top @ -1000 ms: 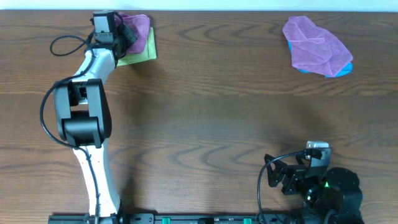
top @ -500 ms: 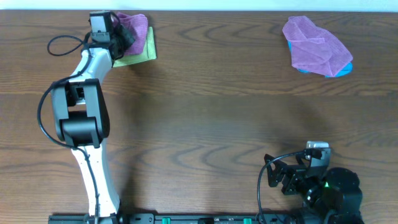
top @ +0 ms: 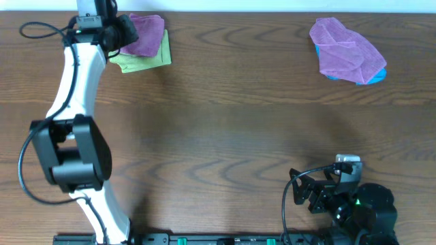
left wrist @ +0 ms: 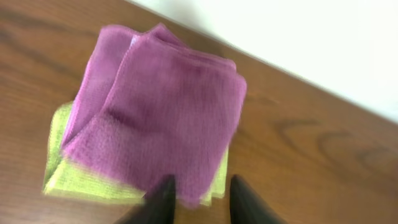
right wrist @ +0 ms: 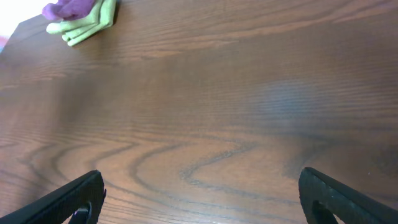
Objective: Fold the cloth
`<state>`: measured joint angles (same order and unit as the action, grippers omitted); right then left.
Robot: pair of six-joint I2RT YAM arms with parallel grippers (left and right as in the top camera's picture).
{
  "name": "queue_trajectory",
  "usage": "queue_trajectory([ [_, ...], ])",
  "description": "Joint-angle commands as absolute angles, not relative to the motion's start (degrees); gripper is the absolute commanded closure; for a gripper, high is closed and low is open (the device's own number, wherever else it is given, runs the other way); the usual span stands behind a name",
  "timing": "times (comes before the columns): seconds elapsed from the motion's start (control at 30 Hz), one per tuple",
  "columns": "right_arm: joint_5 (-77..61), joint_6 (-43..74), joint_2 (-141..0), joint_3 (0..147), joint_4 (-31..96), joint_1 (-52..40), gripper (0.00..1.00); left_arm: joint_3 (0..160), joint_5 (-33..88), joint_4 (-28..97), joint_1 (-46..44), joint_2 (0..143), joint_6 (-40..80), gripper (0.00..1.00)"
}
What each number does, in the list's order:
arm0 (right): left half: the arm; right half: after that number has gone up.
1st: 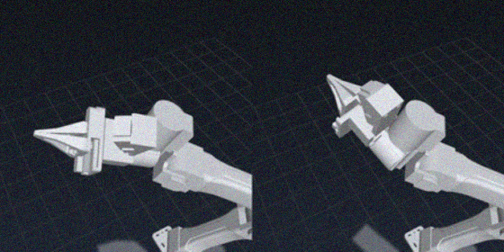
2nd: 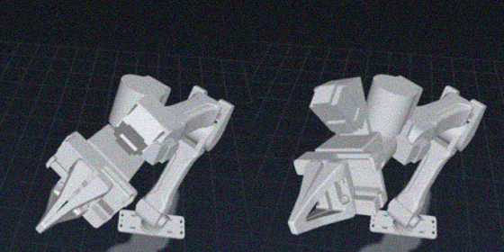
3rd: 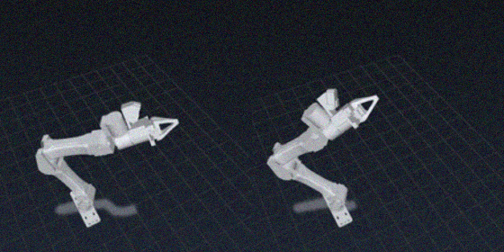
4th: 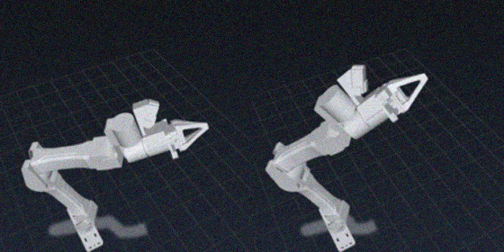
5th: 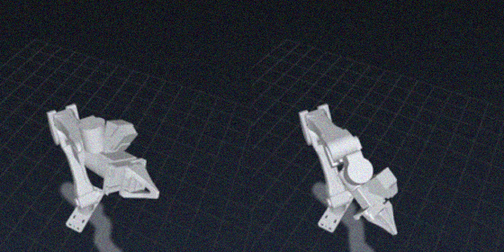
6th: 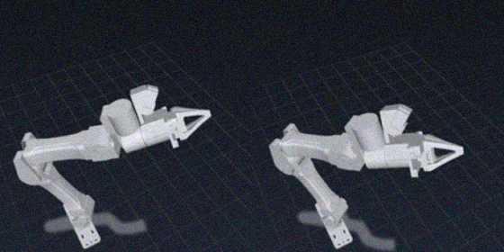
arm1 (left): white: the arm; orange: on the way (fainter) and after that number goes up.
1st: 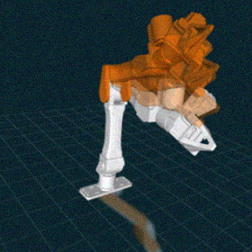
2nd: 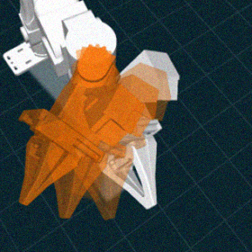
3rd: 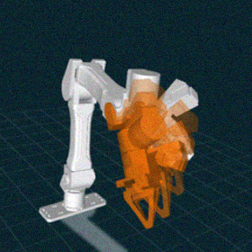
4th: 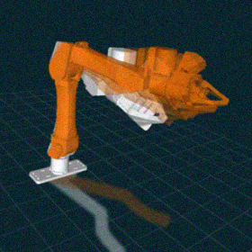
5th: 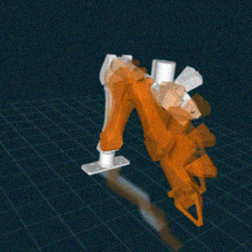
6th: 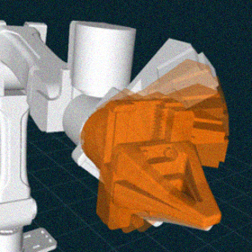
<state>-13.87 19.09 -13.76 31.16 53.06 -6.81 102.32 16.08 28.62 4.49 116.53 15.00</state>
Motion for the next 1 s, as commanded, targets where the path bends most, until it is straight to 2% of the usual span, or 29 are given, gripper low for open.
queue_trajectory([
  [0.0, -13.74, 19.90, -13.41, 31.05, 53.21, -6.50, 0.01, 103.39, 13.98, 34.09, 4.84, 113.08, 8.58, 0.46],
  [0.03, -13.74, 19.90, -13.41, 31.05, 53.23, -6.50, 0.01, 103.39, 13.41, 36.42, 4.84, 112.03, 7.55, 0.29],
  [0.07, -13.74, 19.90, -13.41, 31.05, 53.21, -6.50, 0.01, 103.39, 12.86, 38.39, 4.84, 111.15, 6.81, 0.06],
  [0.1, -13.74, 19.90, -13.41, 31.05, 53.21, -6.50, 0.01, 103.39, 11.97, 41.45, 4.86, 109.69, 5.85, 0.05],
  [0.73, -13.74, 19.90, -13.41, 31.05, 53.21, -6.50, 0.01, 103.24, 7.51, 71.50, 4.91, 96.47, 1.52, 0.04],
  [0.97, -13.74, 19.90, -13.41, 31.05, 53.21, -6.50, 0.01, 93.69, 7.53, 72.86, 4.91, 85.80, 1.32, 0.05],
])
